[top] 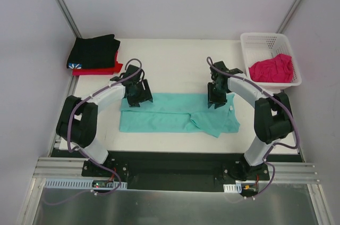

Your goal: Fold and stack the t-shirts

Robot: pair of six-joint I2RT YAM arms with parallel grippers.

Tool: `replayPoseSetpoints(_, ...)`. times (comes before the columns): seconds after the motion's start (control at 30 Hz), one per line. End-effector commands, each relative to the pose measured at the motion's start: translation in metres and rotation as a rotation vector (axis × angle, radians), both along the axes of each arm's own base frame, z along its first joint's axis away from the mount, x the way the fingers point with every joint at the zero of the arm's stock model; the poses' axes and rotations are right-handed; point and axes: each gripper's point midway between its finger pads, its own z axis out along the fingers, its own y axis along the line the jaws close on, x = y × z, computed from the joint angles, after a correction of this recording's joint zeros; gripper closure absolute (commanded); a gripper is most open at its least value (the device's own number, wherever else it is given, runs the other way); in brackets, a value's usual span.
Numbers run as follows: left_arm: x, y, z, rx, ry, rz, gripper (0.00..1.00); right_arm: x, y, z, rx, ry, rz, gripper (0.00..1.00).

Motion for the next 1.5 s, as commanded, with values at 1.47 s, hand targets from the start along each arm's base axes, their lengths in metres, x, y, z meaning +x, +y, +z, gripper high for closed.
replayPoseSetpoints(1.47, -0.136, -0.118, -0.01, -0.06, 0.101, -0.252, 0.47, 0.148, 0.064, 0.007, 0.243, -0.011, -0.04, 0.59)
